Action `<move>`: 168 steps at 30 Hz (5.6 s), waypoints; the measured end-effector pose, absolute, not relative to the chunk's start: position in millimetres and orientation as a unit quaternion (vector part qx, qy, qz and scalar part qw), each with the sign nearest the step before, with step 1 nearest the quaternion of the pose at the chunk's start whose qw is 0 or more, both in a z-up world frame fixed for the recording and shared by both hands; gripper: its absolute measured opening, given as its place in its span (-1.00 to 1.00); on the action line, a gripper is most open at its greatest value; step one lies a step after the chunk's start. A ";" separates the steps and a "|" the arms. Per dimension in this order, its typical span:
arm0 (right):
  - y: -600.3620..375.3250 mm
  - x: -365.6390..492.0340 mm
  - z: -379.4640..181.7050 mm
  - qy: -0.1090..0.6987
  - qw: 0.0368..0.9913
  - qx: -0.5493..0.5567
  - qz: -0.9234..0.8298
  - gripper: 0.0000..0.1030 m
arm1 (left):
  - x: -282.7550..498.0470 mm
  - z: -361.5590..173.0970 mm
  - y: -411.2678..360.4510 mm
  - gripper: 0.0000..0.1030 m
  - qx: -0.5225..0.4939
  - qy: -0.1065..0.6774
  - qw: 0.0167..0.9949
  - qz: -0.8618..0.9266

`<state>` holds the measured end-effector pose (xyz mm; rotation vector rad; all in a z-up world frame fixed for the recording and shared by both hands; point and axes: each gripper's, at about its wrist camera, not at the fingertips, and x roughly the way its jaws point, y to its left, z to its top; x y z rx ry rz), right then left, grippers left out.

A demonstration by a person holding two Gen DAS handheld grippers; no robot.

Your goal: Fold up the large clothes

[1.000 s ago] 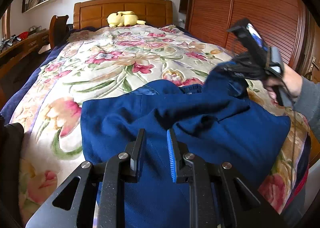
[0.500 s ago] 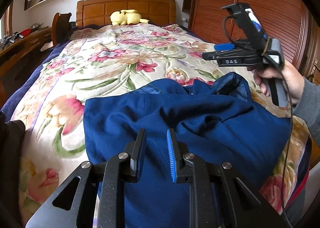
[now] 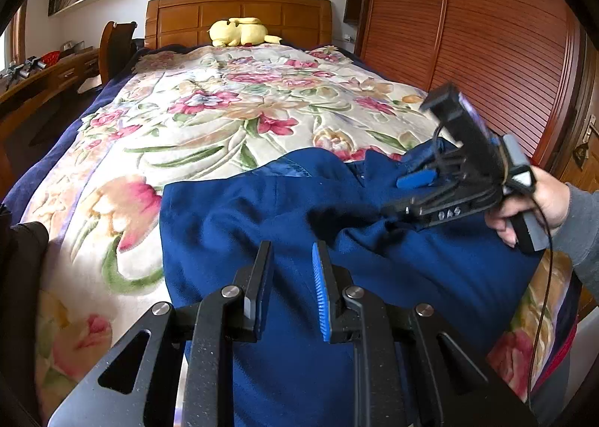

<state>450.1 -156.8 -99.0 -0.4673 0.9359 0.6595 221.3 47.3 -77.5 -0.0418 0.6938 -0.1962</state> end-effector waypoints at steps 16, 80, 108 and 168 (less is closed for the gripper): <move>-98.9 478.3 -56.6 0.314 0.860 -0.272 0.297 -0.87 | 223.6 -80.5 48.1 -0.58 -0.023 0.345 0.934 -0.093; -375.0 325.9 -85.8 0.400 0.897 -0.063 0.176 -0.03 | 183.8 -88.7 -41.7 -0.48 0.014 0.362 0.913 -0.186; -387.2 307.4 -115.0 0.416 0.894 -0.053 0.156 -0.58 | 187.4 -130.5 -69.5 -0.47 0.039 0.410 0.893 -0.182; -367.9 332.8 -107.4 0.404 0.889 0.018 0.213 -0.61 | 170.7 -117.2 -44.7 -0.47 0.038 0.397 0.900 -0.175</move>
